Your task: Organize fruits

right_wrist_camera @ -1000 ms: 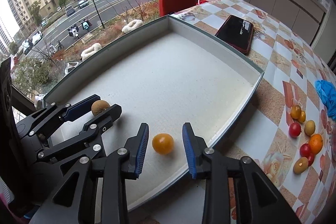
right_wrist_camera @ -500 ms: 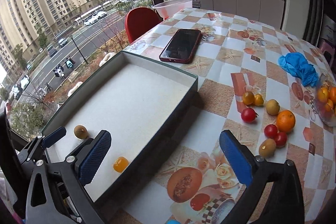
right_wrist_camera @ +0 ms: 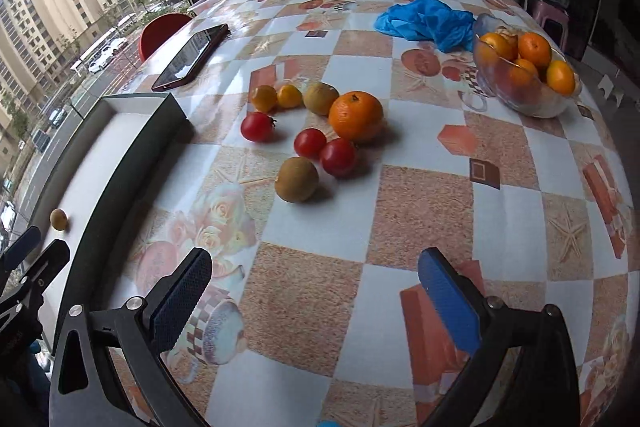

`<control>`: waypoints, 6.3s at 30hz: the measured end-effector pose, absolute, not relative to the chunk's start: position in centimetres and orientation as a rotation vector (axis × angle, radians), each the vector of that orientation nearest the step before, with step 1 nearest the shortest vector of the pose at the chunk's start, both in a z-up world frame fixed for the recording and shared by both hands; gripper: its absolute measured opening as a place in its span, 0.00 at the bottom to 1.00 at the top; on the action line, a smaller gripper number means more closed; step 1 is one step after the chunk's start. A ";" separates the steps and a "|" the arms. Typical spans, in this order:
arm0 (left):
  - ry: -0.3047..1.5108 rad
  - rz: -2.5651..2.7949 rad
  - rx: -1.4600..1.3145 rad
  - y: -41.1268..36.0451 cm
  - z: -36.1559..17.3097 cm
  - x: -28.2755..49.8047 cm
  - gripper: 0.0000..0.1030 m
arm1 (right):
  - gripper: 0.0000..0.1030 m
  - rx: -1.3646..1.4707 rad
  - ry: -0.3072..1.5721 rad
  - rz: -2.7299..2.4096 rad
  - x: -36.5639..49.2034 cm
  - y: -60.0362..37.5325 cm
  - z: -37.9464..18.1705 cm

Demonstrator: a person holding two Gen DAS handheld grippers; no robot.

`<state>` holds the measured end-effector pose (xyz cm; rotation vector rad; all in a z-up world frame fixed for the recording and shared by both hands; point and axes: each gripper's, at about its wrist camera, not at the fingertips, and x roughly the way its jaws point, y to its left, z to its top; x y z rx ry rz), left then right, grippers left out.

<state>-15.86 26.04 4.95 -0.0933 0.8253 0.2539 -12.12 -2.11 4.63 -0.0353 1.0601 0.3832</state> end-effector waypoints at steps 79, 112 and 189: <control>0.946 0.203 -0.081 13.8 0.1 -0.7 1.00 | 1.00 -0.026 0.963 0.011 -3.9 -13.5 3.1; 0.946 0.203 -0.081 13.8 0.1 -0.7 1.00 | 1.00 -0.026 0.963 0.012 -3.9 -13.5 3.1; 0.946 0.203 -0.081 13.9 0.1 -0.7 1.00 | 1.00 -0.026 0.963 0.012 -3.9 -13.5 3.1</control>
